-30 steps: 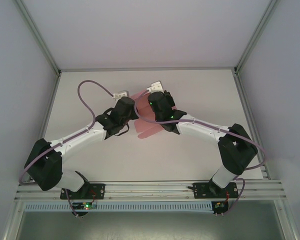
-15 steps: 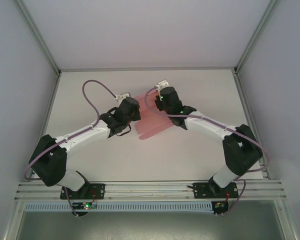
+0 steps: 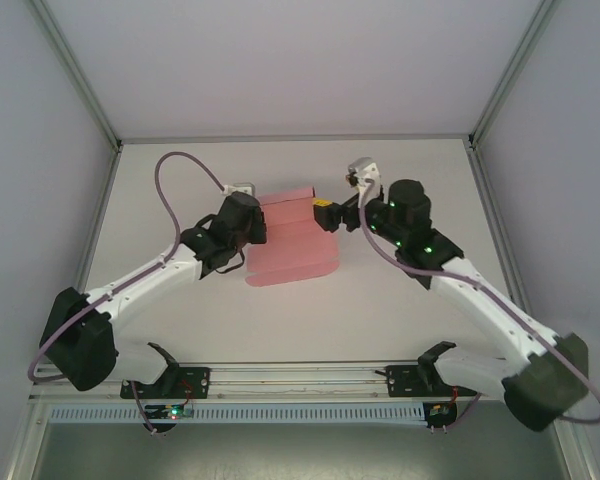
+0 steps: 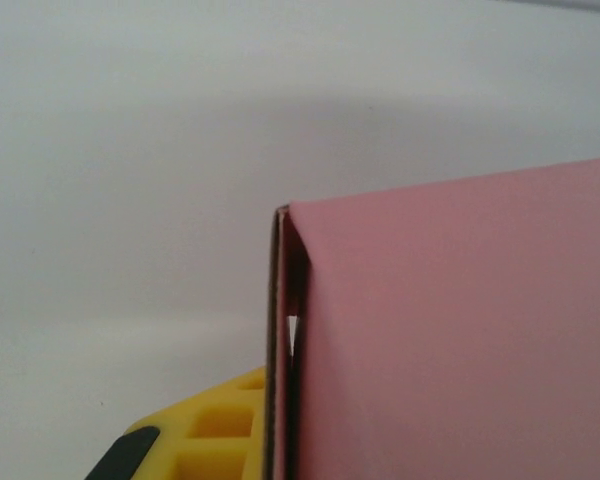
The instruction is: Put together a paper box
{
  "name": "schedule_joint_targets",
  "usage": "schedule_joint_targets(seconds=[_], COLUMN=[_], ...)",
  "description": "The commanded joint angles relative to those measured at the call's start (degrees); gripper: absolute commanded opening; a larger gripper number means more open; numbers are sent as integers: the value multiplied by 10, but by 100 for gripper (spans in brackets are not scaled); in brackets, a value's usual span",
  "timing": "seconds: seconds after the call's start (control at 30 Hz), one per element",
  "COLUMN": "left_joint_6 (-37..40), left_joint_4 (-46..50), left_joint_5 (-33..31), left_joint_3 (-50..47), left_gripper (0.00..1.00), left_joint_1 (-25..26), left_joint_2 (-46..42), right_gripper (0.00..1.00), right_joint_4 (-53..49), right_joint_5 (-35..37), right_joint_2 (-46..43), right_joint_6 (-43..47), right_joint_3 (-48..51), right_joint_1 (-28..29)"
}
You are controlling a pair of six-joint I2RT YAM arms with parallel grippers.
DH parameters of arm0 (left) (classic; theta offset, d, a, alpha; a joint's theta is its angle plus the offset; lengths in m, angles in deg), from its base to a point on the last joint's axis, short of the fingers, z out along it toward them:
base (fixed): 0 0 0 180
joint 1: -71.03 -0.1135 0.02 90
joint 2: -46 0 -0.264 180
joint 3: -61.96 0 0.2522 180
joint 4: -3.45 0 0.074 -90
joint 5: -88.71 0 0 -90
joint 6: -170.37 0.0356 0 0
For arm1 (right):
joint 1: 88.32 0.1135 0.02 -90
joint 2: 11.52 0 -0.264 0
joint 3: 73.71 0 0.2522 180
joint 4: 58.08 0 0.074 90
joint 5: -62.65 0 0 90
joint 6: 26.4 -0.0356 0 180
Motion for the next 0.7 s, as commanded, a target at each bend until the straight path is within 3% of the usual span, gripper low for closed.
schedule_joint_targets(seconds=[0.0, 0.07, 0.17, 0.27, 0.47, 0.57, 0.67], left_joint_6=[206, 299, 461, 592, 730, 749, 754], left_joint_4=[7, 40, 126, 236, 390, 511, 546], left_joint_5=[107, 126, 211, 227, 151, 123, 83], left_joint_3=[6, 23, 56, 101, 226, 345, 413], left_gripper=[0, 0, 0, 0, 0, 0, 0], left_joint_1=[-18, -25, -29, -29, -23, 2, 20], left_joint_2=[-31, -39, -45, -24, 118, 238, 331], right_gripper=[98, 98, 98, 98, 98, 98, 98], right_joint_4=[-22, -67, -123, -165, -217, -236, -252], right_joint_5=[59, 83, 70, 43, 15, 22, 28], right_joint_2=[-48, -72, -95, -106, -106, -104, -107], right_joint_6=[-26, -49, -83, -109, -114, -111, -108], right_joint_3=[21, 21, 27, 39, 52, 54, 56], right_joint_1=[-19, -45, -94, -137, -168, -171, -175])
